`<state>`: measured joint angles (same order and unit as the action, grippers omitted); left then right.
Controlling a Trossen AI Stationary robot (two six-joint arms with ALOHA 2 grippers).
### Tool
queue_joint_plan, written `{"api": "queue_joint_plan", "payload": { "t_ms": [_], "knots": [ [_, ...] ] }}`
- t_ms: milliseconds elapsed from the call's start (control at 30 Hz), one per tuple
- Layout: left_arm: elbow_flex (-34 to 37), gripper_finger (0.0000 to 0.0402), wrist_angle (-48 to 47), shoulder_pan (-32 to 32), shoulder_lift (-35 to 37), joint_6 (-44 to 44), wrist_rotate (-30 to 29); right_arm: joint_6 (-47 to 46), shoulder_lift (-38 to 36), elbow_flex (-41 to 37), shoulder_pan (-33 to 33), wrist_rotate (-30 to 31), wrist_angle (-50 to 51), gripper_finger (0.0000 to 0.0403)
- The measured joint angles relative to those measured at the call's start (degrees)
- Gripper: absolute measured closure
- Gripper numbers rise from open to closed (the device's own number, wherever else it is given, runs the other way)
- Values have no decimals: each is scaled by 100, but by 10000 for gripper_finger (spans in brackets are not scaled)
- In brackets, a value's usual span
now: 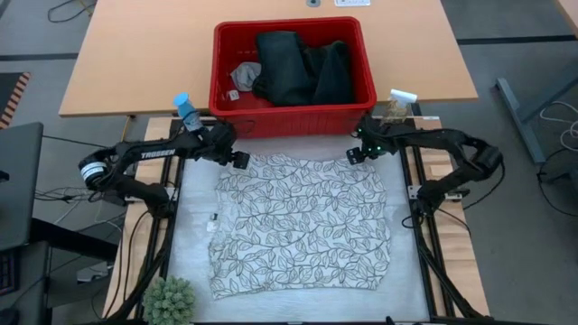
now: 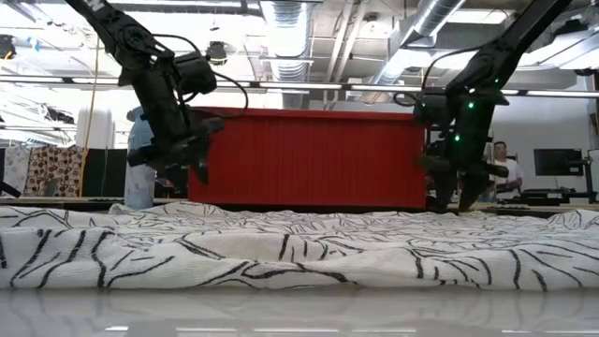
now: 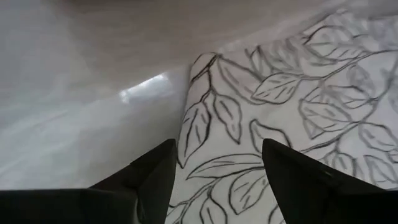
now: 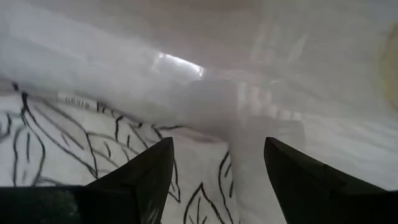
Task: Fold laundry
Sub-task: Fold the white-patterned shirt
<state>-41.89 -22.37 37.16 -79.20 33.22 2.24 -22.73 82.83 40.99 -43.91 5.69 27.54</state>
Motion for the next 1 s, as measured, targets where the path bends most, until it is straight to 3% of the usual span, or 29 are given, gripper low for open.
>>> {"api": "queue_joint_plan", "payload": {
  "t_ms": [367,533,767,1000],
  "knots": [
    [-10,175,595,29,-974,204,282,465,-34,0,-10,-158,85,134],
    [-27,190,624,95,-1156,216,434,459,-34,-2,7,-191,345,207],
    [-7,279,589,175,-1099,162,258,529,-34,-2,3,-192,368,378],
    [-2,392,661,186,-1108,-1,245,530,-34,-2,3,-188,373,383]
  ]
}}
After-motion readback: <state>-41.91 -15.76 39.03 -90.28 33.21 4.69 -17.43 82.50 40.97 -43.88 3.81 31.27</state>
